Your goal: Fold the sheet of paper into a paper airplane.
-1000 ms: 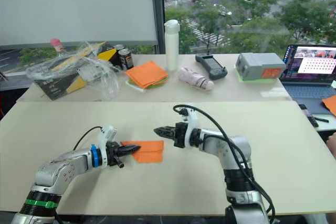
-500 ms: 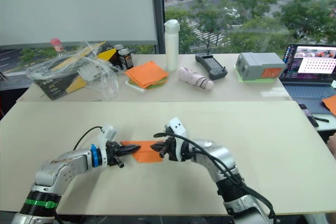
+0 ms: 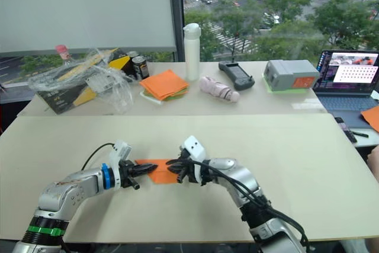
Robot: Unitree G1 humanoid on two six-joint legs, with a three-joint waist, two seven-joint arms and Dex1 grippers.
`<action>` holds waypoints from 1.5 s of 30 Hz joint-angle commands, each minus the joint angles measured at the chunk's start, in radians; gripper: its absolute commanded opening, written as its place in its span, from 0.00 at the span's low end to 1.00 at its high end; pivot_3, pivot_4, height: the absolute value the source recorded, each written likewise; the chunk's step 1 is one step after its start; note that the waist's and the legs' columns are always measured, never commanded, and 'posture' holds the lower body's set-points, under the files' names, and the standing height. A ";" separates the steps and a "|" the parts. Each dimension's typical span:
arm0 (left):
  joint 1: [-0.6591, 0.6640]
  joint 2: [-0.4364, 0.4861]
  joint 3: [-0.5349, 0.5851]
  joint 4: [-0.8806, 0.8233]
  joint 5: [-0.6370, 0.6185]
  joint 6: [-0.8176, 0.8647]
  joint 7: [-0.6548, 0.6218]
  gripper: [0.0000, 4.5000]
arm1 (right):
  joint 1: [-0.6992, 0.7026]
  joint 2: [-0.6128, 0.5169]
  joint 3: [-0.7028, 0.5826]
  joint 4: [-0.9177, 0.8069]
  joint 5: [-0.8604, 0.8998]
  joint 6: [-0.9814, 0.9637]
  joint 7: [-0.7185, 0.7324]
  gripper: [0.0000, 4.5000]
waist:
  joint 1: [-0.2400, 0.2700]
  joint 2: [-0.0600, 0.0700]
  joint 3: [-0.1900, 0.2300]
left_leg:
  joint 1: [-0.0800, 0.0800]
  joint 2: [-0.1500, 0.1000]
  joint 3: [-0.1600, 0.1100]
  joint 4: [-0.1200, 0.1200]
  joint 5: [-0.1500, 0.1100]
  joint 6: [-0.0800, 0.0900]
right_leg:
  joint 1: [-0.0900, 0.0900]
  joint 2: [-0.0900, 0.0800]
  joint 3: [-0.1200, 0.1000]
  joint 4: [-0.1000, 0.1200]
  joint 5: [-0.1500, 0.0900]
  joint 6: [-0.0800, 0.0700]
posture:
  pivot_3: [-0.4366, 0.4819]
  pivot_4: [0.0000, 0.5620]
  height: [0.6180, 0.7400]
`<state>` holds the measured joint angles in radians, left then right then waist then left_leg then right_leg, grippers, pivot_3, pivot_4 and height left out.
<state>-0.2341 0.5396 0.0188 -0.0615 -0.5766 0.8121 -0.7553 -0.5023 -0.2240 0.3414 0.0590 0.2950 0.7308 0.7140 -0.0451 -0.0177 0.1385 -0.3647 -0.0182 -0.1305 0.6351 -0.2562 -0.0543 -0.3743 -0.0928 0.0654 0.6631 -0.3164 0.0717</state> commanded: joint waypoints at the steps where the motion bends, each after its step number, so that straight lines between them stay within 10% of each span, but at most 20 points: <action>1: 0.023 -0.001 -0.024 0.032 0.032 0.029 0.021 0.00 | 0.020 -0.017 -0.025 0.045 0.008 0.092 -0.013 0.00 | 0.001 0.000 0.000 | 0.001 0.000 0.000 0.000 0.000 0.000 | 0.001 0.000 0.000 0.000 0.000 0.000 | 0.48 0.27 1.00; 45: -0.043 -0.071 -0.085 -0.064 0.013 0.091 0.043 0.00 | 0.062 -0.076 -0.041 -0.030 0.032 0.184 0.002 0.00 | 0.014 -0.002 -0.001 | 0.003 -0.001 0.000 -0.001 0.000 0.000 | 0.006 -0.001 -0.001 -0.006 0.000 0.000 | 0.48 0.27 1.00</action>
<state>-0.2700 0.4688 -0.0613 -0.1296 -0.5722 0.8979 -0.7173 -0.4698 -0.2990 0.2845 -0.0229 0.3400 0.8638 0.7406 -0.0311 -0.0195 0.1379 -0.3621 -0.0188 -0.1306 0.6339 -0.2562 -0.0542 -0.3685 -0.0937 0.0642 0.6575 -0.3165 0.0718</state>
